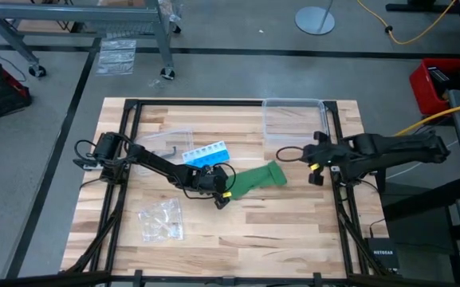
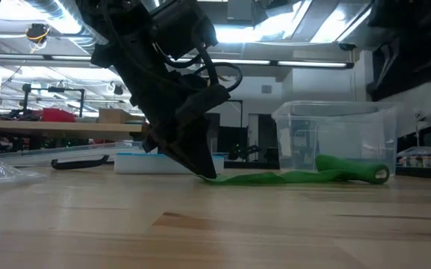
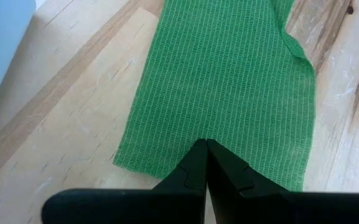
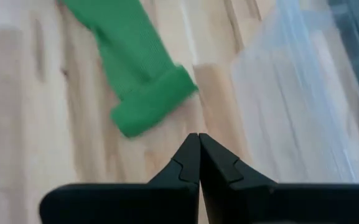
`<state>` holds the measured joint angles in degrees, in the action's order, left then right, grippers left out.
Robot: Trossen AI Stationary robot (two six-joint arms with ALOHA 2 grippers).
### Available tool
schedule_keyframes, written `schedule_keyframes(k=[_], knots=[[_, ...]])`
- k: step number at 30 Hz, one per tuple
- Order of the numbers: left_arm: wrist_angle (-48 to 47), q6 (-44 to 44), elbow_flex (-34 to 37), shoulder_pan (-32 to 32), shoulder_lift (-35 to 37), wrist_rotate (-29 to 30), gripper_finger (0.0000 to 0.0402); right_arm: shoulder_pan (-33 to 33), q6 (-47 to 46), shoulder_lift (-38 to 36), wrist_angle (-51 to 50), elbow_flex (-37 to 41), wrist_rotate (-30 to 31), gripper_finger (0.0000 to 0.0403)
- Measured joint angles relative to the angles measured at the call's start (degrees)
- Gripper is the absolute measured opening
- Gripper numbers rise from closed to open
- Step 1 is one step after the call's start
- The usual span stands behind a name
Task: Roll bandage
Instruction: Roll the green bandage
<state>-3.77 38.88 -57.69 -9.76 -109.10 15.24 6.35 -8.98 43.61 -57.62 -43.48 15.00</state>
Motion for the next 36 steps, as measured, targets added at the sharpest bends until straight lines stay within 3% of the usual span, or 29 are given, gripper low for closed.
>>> schedule_keyframes(k=[7, 23, 33, 36], knots=[[0.07, -0.01, 0.0, 0.0, 0.0, -0.04, 0.0, 0.0, 0.41, -0.56, 0.61, 0.0, -1.42, 0.0004], [0.31, -0.5, -0.02, 0.0, 0.0, -0.06, 0.0, 0.0, -0.11, 14.0, 2.99, -0.36, -4.55, 0.0004], [0.36, -0.91, -0.02, 0.0, 0.0, -0.04, 0.0, 0.0, -2.72, 13.12, 25.65, -1.95, -5.75, 0.0004], [0.38, -0.95, -0.02, 0.0, 0.0, -0.04, 0.0, 0.0, -0.29, 11.12, 27.5, -3.8, -7.13, 0.0004]])
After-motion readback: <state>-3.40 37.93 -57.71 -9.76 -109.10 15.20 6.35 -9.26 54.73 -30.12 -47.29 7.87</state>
